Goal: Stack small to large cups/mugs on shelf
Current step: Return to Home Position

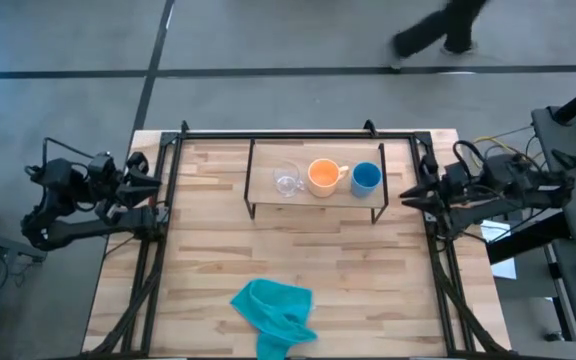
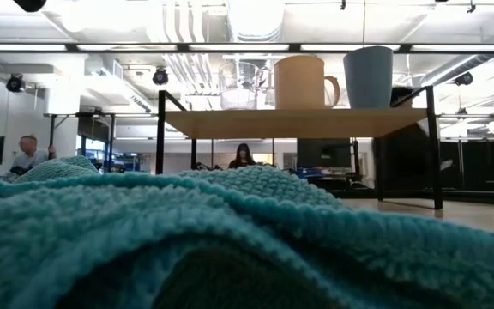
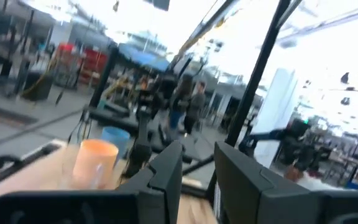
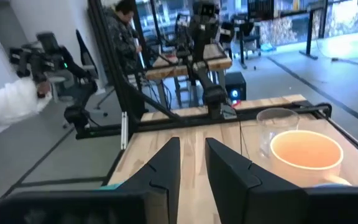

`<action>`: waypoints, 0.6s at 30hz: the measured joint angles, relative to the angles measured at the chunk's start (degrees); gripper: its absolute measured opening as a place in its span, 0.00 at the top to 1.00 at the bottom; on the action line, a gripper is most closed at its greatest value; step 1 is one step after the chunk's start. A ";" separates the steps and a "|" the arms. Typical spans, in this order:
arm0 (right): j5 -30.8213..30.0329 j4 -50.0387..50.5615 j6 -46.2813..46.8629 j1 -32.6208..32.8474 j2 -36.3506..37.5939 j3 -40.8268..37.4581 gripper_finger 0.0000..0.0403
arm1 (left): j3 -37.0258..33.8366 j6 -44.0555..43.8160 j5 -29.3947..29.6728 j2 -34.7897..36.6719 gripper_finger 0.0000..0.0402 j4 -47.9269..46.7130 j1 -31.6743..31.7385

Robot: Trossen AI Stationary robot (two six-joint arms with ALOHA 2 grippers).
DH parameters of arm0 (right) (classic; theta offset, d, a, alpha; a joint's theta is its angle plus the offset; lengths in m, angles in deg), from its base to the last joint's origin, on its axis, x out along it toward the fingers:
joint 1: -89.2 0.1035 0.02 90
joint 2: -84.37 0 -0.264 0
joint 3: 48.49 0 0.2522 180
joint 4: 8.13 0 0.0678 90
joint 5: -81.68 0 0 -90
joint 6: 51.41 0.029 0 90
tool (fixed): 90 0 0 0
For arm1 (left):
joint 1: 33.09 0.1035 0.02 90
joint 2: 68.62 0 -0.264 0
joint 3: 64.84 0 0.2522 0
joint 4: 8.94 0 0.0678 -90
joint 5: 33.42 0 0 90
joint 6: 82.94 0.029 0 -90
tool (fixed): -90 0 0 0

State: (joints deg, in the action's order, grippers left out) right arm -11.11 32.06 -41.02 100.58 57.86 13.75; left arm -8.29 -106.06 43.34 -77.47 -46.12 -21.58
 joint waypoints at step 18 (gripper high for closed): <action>0.44 -3.34 -0.57 0.00 21.09 -8.51 0.81 | -5.96 -1.95 0.00 5.54 0.80 3.89 -0.02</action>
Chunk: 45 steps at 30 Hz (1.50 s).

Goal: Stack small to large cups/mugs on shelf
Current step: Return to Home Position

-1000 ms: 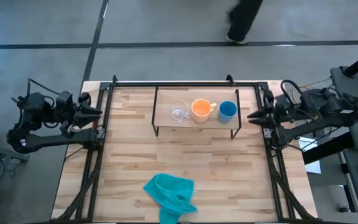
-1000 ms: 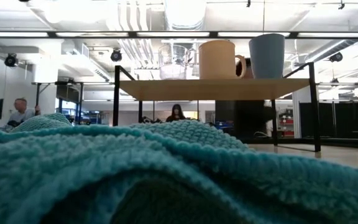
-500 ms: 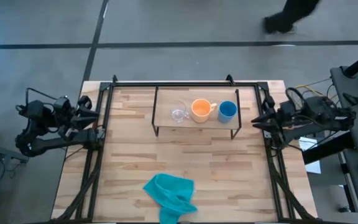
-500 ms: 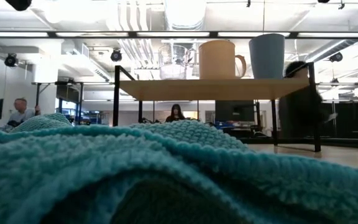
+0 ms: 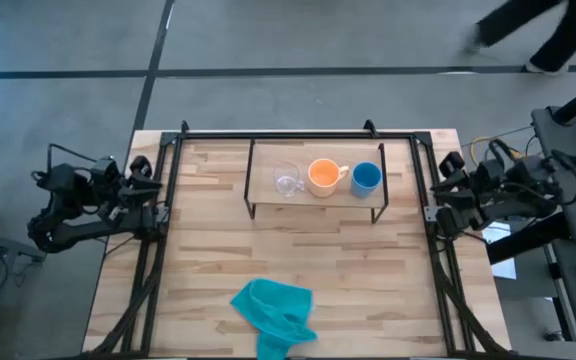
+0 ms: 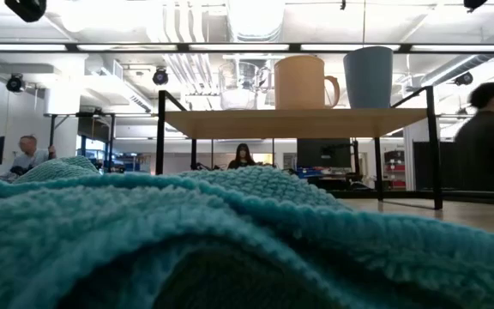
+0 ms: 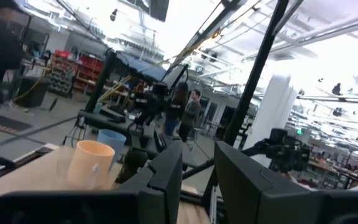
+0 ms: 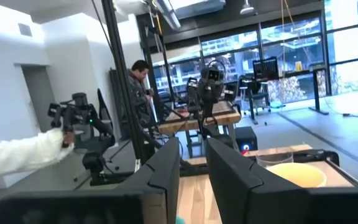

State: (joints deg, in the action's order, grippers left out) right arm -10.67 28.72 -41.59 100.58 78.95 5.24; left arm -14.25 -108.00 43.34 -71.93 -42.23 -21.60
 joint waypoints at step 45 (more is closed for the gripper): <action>0.81 -2.65 6.03 0.00 3.48 -14.09 0.82 | -22.34 -7.86 -1.31 1.22 0.80 29.12 0.00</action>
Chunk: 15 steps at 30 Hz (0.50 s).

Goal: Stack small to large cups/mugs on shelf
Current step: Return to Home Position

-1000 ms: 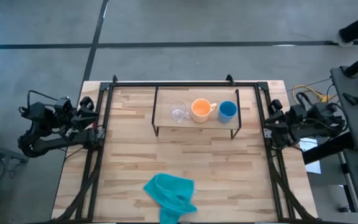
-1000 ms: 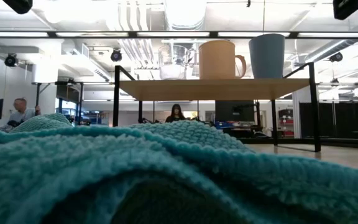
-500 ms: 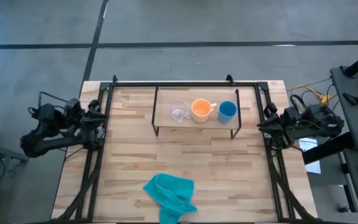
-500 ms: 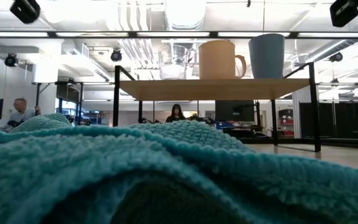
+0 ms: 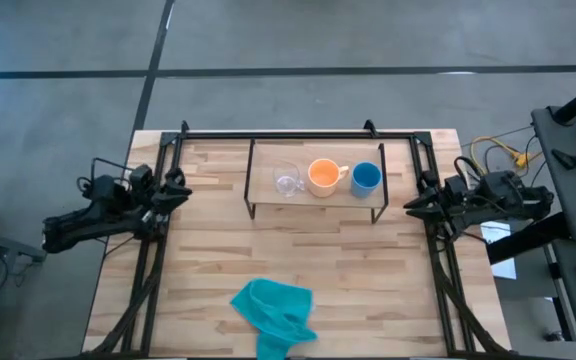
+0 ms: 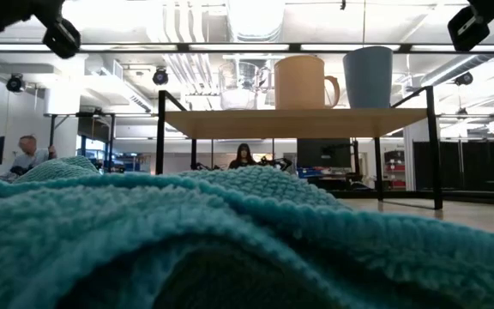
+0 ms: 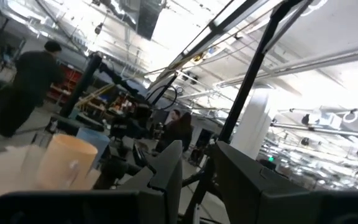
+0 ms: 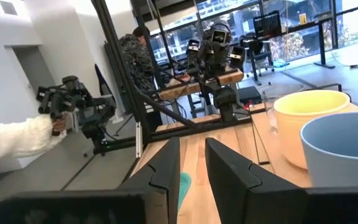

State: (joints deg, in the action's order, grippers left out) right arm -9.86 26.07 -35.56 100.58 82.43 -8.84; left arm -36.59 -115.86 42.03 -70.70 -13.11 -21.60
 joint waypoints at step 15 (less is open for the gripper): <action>0.02 -0.27 -10.73 0.00 -0.78 -0.35 0.80 | -3.68 -0.78 -2.76 0.02 0.80 0.97 0.00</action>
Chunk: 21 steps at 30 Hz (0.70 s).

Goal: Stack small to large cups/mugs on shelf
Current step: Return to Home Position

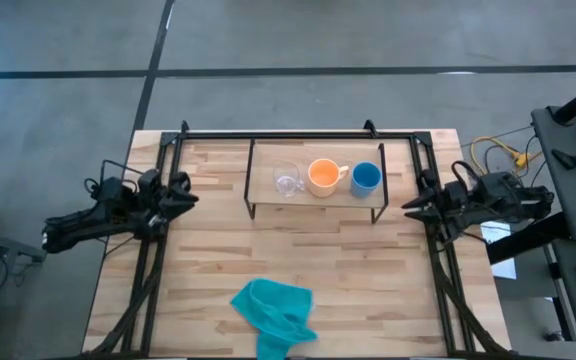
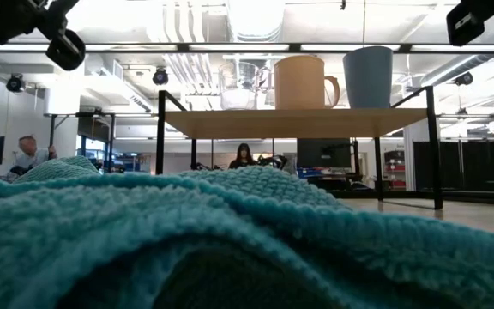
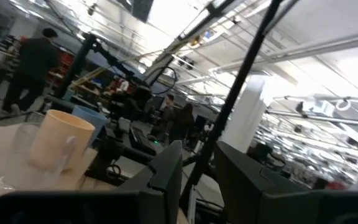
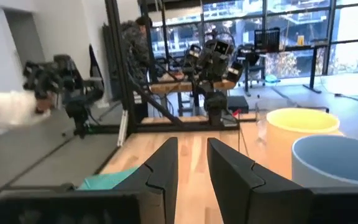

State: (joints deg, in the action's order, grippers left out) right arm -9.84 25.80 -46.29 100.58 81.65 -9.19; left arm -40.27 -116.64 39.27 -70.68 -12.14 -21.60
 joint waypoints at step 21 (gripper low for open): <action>0.05 -4.06 4.96 0.00 0.04 -9.42 0.81 | -4.83 0.89 -2.09 0.46 0.80 3.75 0.02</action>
State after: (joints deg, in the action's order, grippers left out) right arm -9.78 21.74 -41.33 100.58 81.69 -18.61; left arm -45.10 -115.75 37.18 -70.22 -8.39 -21.58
